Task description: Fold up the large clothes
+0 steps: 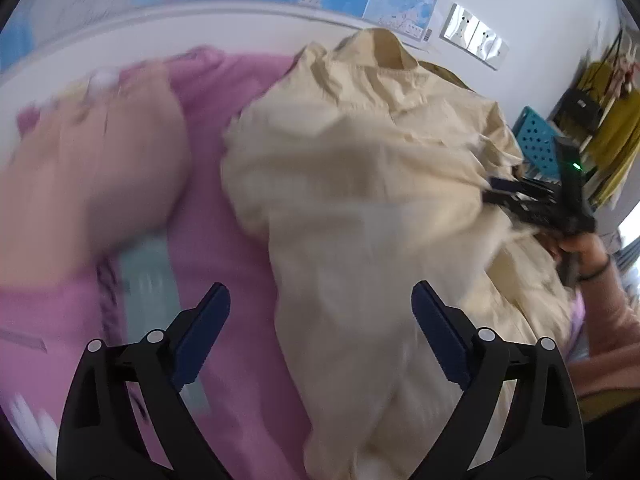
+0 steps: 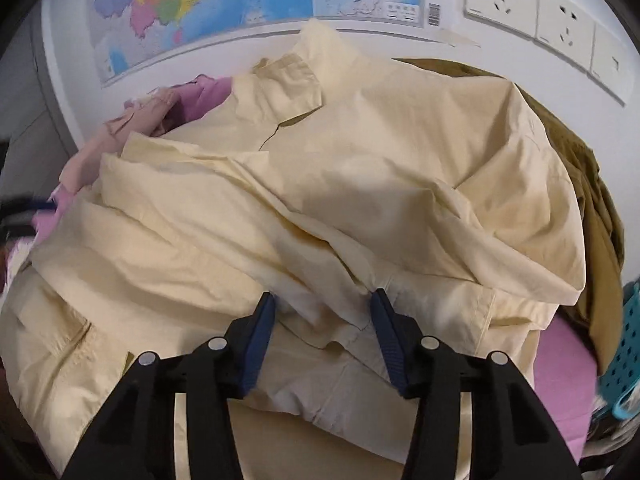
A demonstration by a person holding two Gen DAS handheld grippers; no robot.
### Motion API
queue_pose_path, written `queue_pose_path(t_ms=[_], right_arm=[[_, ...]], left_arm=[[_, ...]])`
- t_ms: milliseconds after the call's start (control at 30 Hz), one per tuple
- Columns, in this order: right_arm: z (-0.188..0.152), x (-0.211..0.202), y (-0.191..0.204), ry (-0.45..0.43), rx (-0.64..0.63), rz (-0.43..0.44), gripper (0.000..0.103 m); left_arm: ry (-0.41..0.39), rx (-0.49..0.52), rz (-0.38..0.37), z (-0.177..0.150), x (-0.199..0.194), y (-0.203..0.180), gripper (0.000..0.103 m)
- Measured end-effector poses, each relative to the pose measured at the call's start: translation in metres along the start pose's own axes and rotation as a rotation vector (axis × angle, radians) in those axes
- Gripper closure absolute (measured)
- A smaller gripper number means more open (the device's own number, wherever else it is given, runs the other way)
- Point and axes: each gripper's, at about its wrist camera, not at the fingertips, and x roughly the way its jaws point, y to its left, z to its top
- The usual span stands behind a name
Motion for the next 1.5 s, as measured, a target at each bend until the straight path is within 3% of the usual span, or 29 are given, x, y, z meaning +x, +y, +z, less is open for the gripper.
queue_pose_path(t_ms=[300,333,367,400,433,500,633,733,800,833,900,967,1033,1133,1200,1267,1333,1433,1467,1500], right_arm=[[-0.010,-0.028,0.007,-0.065,0.039,0.036,0.040],[-0.012,-0.029,0.007,-0.065,0.042,0.034,0.037],[-0.014,-0.029,0.007,-0.062,0.048,0.036,0.037],[-0.014,-0.027,0.006,-0.059,0.056,0.037,0.037],[-0.016,-0.028,0.005,-0.057,0.065,0.040,0.037],[-0.019,-0.031,0.003,-0.061,0.077,0.039,0.037],[-0.019,-0.046,0.002,-0.093,0.084,0.038,0.037],[-0.022,-0.049,0.003,-0.093,0.072,0.034,0.035],[-0.027,-0.042,0.002,-0.069,0.069,0.030,0.034],[-0.029,-0.039,0.001,-0.057,0.074,0.030,0.034],[-0.033,-0.039,-0.002,-0.051,0.094,0.054,0.034],[-0.037,-0.047,-0.002,-0.064,0.098,0.046,0.034],[-0.039,-0.058,-0.004,-0.089,0.099,0.045,0.032],[-0.040,-0.067,-0.011,-0.114,0.124,0.074,0.028],[-0.039,-0.065,-0.015,-0.115,0.141,0.075,0.027],[-0.037,-0.056,-0.016,-0.100,0.148,0.082,0.027],[-0.034,-0.045,-0.015,-0.076,0.148,0.081,0.027],[-0.029,-0.026,-0.013,-0.018,0.135,0.059,0.046],[-0.027,-0.022,-0.013,-0.007,0.133,0.044,0.062],[-0.026,-0.019,-0.013,0.001,0.124,0.015,0.071]], left_arm=[[0.146,-0.074,-0.103,-0.063,0.014,-0.004,0.010],[0.121,-0.067,-0.090,-0.067,0.013,-0.006,0.015],[0.113,-0.065,-0.109,-0.069,0.012,-0.008,0.027],[0.115,-0.082,-0.142,-0.071,0.012,-0.008,0.050],[0.112,-0.107,-0.146,-0.070,0.011,-0.006,0.065],[0.095,-0.113,-0.122,-0.069,0.003,-0.006,0.080],[0.062,-0.122,-0.045,-0.063,-0.038,-0.008,0.090],[0.073,-0.042,0.074,-0.064,-0.054,-0.019,0.089],[0.168,-0.042,0.130,-0.068,-0.029,-0.022,0.085],[0.219,-0.052,0.148,-0.072,-0.014,-0.019,0.080],[0.238,-0.076,0.181,-0.075,0.001,-0.014,0.066],[0.186,-0.092,0.200,-0.072,-0.007,-0.013,0.056],[0.130,-0.068,0.207,-0.068,-0.021,-0.018,0.039],[-0.006,0.012,0.103,-0.060,-0.057,-0.035,0.020],[-0.087,0.053,0.071,-0.055,-0.074,-0.044,0.019],[-0.160,0.065,-0.011,-0.047,-0.087,-0.049,0.019],[-0.194,0.059,-0.027,-0.040,-0.090,-0.052,0.019],[-0.154,0.090,0.002,-0.019,-0.060,-0.065,0.020],[-0.133,0.099,0.005,-0.015,-0.048,-0.069,0.021],[-0.094,0.109,0.013,-0.008,-0.031,-0.073,0.027]])
